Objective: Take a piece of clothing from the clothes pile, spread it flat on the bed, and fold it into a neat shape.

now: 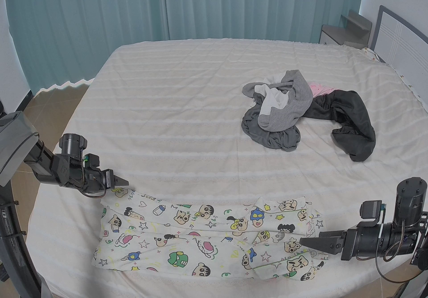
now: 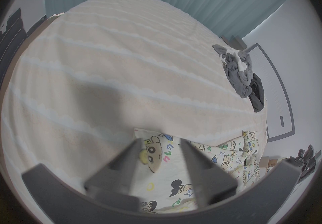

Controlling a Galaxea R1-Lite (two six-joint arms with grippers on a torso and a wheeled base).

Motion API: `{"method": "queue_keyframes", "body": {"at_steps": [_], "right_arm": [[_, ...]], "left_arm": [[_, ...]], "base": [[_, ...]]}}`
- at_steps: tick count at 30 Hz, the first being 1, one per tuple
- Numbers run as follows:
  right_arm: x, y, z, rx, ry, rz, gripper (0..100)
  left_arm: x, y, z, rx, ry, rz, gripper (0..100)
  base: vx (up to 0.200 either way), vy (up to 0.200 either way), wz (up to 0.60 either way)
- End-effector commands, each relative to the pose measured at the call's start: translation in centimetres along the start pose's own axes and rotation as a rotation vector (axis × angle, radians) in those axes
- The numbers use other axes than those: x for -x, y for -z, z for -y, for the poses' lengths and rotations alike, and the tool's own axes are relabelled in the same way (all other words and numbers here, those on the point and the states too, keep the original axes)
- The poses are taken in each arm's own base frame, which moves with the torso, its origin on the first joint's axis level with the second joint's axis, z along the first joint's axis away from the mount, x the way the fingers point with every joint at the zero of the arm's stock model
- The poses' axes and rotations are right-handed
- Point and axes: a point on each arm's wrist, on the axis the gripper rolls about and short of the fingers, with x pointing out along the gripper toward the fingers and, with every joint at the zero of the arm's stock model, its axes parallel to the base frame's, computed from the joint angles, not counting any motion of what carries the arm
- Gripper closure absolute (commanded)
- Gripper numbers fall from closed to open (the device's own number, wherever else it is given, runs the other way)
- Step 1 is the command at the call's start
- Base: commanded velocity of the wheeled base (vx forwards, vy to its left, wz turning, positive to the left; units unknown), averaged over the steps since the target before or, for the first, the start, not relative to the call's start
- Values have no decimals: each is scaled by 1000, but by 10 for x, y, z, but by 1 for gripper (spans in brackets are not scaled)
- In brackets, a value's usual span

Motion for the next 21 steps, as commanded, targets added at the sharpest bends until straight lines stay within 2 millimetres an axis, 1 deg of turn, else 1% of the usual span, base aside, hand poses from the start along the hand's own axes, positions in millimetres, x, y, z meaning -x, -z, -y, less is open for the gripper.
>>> {"method": "queue_keyframes", "body": {"at_steps": [1, 7, 10, 11, 14, 18, 21], "right_arm": [[0, 0, 0, 0, 0, 0, 0], [0, 0, 0, -2, -18, -9, 0], [0, 0, 0, -2, -19, -11, 0], [0, 0, 0, -2, -21, -11, 0], [0, 0, 0, -2, -20, -10, 0], [0, 0, 0, -3, -19, -9, 0], [1, 0, 0, -1, -20, -9, 0]], "left_arm": [[-12, 8, -6, 14, -5, -36, 100], [-11, 8, -5, 14, -5, -36, 100], [-6, 5, -5, 12, -7, -22, 100], [-1, 3, -2, 6, -6, -7, 100], [5, 0, -2, 6, -7, 7, 100], [26, -3, 4, -1, -3, 43, 100], [32, -3, 5, 0, -6, 51, 100]], "base": [[0, 0, 0], [0, 0, 0], [0, 0, 0], [0, 0, 0], [0, 0, 0], [0, 0, 0], [0, 0, 0]]}}
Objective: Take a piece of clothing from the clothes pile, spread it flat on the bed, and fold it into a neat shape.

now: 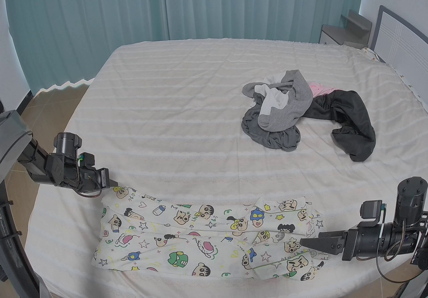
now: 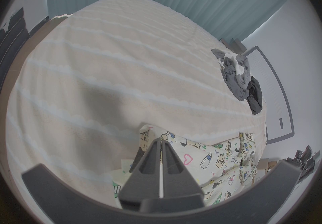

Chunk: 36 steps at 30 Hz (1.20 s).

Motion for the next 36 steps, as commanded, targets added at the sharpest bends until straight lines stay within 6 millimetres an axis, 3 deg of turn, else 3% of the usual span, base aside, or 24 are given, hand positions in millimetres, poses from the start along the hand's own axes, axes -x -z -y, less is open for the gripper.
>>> {"method": "queue_keyframes", "body": {"at_steps": [1, 6, 7, 19, 31, 32, 36], "right_arm": [[0, 0, 0, 0, 1, 0, 0], [0, 0, 0, -1, 2, -1, 0], [0, 0, 0, -1, 2, -1, 0], [0, 2, 1, -4, 5, -9, 0], [0, 1, 3, -8, 12, -5, 0], [0, 1, 3, -9, 12, -5, 0], [0, 1, 3, -9, 10, -6, 0]], "left_arm": [[18, -4, 5, -9, -2, 38, 100], [16, -3, 1, -1, -10, 27, 100], [14, -2, 0, -3, -12, 25, 0], [-17, -3, -13, 10, -16, -11, 0], [-37, 4, 1, -17, 13, -55, 0], [-37, 4, 1, -17, 13, -55, 100], [-35, 2, -1, -15, 9, -46, 100]], "base": [[0, 0, 0], [0, 0, 0], [0, 0, 0], [0, 0, 0], [0, 0, 0], [0, 0, 0], [0, 0, 0]]}}
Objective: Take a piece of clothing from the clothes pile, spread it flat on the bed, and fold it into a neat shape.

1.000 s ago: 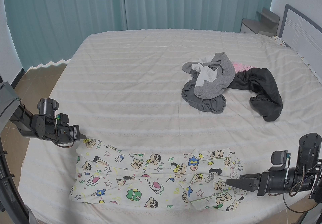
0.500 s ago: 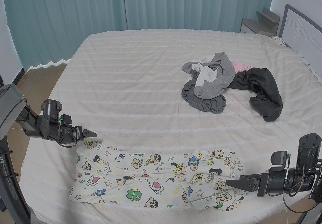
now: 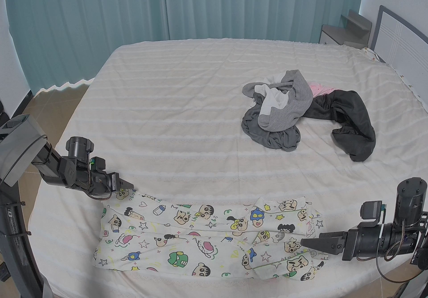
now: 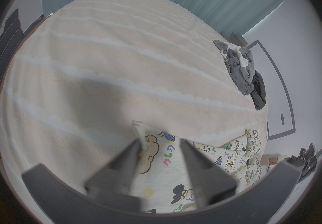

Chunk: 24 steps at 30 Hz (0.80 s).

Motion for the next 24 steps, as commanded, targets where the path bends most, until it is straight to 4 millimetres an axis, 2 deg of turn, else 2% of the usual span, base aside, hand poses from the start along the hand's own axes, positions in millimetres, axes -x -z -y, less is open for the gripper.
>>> {"method": "queue_keyframes", "body": {"at_steps": [1, 11, 13, 15, 24], "right_arm": [[0, 0, 0, -1, 2, -2, 0], [0, 0, 0, 2, 0, 2, 0], [0, 0, 0, 2, 0, 2, 0], [1, 0, 0, 3, -1, 3, 0], [2, -1, -1, 4, -3, 9, 0]], "left_arm": [[1, 0, -3, 6, -4, 1, 100], [26, -10, 0, 2, -12, 60, 100], [26, -10, 0, 2, -12, 60, 100], [41, -12, 5, -8, -3, 90, 100], [67, -9, 11, -24, 32, 147, 100]], "base": [[0, 0, 0], [0, 0, 0], [0, 0, 0], [0, 0, 0], [0, 0, 0]]}}
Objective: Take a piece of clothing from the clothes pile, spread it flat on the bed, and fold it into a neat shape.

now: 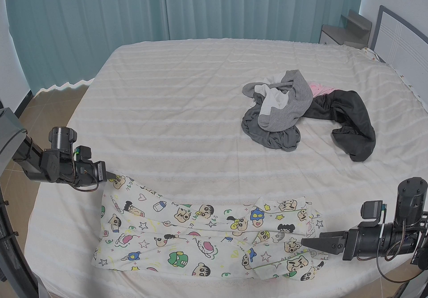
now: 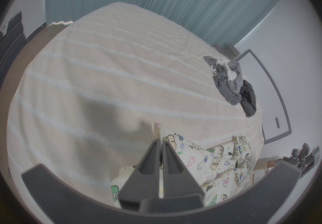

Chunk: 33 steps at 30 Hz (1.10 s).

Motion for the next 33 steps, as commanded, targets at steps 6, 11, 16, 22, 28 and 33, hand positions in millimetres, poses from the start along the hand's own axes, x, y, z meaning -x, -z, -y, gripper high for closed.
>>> {"method": "queue_keyframes", "body": {"at_steps": [6, 11, 16, 22, 28, 33], "right_arm": [[3, -1, -1, 4, -6, 14, 0], [3, -1, -1, 4, -7, 15, 0], [3, -1, -1, 4, -7, 15, 0], [3, -1, -1, 4, -6, 14, 0], [3, -1, -1, 4, -7, 13, 0], [3, -1, -1, 2, -7, 12, 0]], "left_arm": [[37, 7, 10, -17, 15, 54, 100], [51, 14, 10, -7, 21, 58, 100], [59, 26, 10, -13, 25, 38, 100], [62, 38, 8, -32, 15, 12, 100], [65, 51, 4, -15, 6, -4, 100], [65, 63, 1, -21, 0, -14, 100]], "base": [[0, 0, 0], [0, 0, 0], [0, 0, 0], [0, 0, 0], [0, 0, 0], [0, 0, 0]]}}
